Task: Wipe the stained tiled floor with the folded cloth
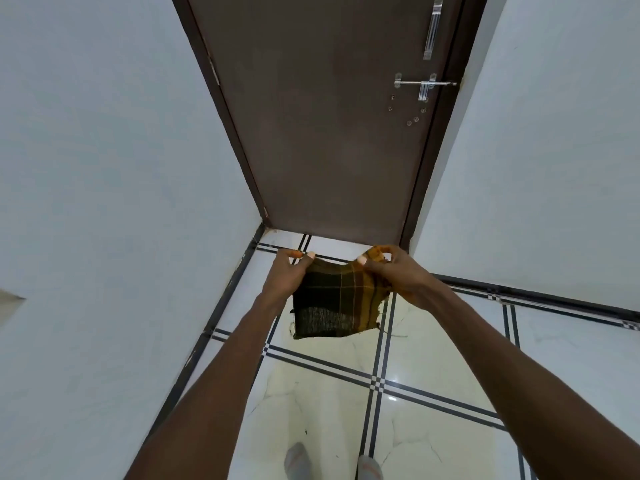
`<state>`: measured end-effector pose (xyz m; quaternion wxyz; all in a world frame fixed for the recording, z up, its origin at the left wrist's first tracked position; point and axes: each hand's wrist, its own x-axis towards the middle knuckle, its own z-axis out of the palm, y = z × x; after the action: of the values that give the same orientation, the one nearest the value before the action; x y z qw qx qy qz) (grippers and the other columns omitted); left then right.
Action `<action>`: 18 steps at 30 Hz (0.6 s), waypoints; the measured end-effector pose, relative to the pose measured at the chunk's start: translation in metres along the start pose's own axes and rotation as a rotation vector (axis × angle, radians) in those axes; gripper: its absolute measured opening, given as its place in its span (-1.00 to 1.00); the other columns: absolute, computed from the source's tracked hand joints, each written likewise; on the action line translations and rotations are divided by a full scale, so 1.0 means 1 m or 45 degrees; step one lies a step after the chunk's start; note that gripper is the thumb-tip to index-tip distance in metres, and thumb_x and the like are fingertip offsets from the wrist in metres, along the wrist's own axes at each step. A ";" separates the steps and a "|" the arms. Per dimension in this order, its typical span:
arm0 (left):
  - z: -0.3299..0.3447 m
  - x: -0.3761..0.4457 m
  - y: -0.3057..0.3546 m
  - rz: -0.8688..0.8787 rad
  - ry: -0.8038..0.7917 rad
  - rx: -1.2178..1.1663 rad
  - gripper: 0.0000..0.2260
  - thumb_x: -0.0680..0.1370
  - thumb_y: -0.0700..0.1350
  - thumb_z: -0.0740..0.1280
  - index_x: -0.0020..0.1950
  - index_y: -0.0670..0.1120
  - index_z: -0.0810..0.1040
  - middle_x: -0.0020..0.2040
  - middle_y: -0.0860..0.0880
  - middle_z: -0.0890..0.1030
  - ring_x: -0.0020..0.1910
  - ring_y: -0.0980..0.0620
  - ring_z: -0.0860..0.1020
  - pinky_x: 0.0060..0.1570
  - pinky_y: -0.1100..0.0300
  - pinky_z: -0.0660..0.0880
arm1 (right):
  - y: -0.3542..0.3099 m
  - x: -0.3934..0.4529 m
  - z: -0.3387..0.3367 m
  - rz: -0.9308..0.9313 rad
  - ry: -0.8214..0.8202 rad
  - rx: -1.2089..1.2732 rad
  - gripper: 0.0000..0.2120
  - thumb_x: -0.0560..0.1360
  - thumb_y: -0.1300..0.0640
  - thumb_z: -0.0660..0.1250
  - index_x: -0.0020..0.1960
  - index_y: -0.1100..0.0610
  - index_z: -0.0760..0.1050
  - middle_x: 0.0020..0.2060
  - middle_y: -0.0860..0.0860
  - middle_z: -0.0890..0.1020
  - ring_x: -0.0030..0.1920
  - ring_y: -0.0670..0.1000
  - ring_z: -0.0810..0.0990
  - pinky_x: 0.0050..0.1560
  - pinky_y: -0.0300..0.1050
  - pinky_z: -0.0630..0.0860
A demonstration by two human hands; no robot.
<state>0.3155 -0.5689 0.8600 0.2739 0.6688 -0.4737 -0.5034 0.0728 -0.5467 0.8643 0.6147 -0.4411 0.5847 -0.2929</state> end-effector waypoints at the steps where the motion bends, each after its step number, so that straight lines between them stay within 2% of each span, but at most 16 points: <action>1: -0.002 0.000 -0.002 -0.044 -0.024 -0.099 -0.50 0.55 0.15 0.44 0.40 0.01 0.40 0.37 -0.11 0.53 0.35 -0.11 0.54 0.40 -0.07 0.50 | 0.000 -0.001 -0.003 0.005 -0.022 0.016 -0.07 0.24 -0.24 0.63 0.47 0.04 0.32 0.22 0.14 0.58 0.25 0.21 0.61 0.26 0.18 0.60; 4: -0.011 -0.007 -0.004 0.018 -0.225 -0.247 -0.40 0.44 0.12 0.56 0.42 0.07 0.43 0.33 -0.17 0.57 0.30 -0.13 0.58 0.35 -0.08 0.56 | 0.002 -0.005 -0.016 -0.033 -0.096 0.049 -0.21 0.31 0.06 0.63 0.44 -0.06 0.34 0.22 0.12 0.54 0.24 0.16 0.58 0.22 0.09 0.61; 7: -0.013 -0.018 0.000 0.222 -0.340 -0.037 -0.54 0.46 -0.05 0.58 0.34 0.03 0.57 0.25 -0.09 0.62 0.26 -0.04 0.59 0.24 0.09 0.60 | -0.002 -0.008 -0.022 -0.154 -0.067 -0.129 -0.45 0.37 0.19 0.64 0.29 0.01 0.51 0.15 0.06 0.58 0.22 0.11 0.59 0.20 0.06 0.64; 11: -0.004 -0.017 0.007 0.341 -0.264 0.234 -0.48 0.41 -0.13 0.62 0.35 -0.03 0.59 0.28 -0.04 0.61 0.28 0.02 0.55 0.29 0.10 0.54 | -0.013 -0.008 -0.018 -0.288 0.095 -0.634 -0.63 0.39 0.16 0.64 0.13 0.04 0.60 0.08 -0.05 0.60 0.17 0.01 0.57 0.02 -0.22 0.59; 13: 0.002 -0.014 0.008 0.388 -0.155 0.414 -0.50 0.43 -0.15 0.60 0.35 -0.07 0.60 0.29 -0.07 0.60 0.30 -0.02 0.54 0.33 0.06 0.54 | -0.015 -0.006 -0.014 -0.388 0.215 -0.803 -0.68 0.42 0.17 0.62 0.14 0.10 0.65 0.13 -0.02 0.55 0.17 0.00 0.52 0.07 -0.23 0.53; 16: 0.008 -0.012 0.004 0.454 -0.005 0.528 -0.61 0.49 -0.16 0.55 0.31 -0.11 0.64 0.27 -0.10 0.62 0.28 -0.04 0.55 0.31 0.15 0.49 | -0.011 -0.005 -0.007 -0.464 0.335 -0.832 -0.80 0.49 0.14 0.55 0.09 0.16 0.70 0.10 -0.01 0.50 0.14 -0.02 0.49 0.03 -0.30 0.45; 18: 0.007 -0.013 0.000 0.487 0.025 0.565 -0.70 0.55 -0.14 0.49 0.28 -0.12 0.67 0.21 -0.11 0.63 0.26 -0.05 0.55 0.26 0.17 0.46 | -0.003 -0.002 -0.003 -0.498 0.355 -0.843 -0.83 0.50 0.09 0.55 0.03 0.15 0.72 0.10 0.02 0.50 0.17 0.01 0.50 0.01 -0.27 0.42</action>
<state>0.3083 -0.5561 0.8634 0.2156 0.6157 -0.6869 -0.3203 0.0697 -0.5465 0.8678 0.2871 -0.6742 0.6300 -0.2572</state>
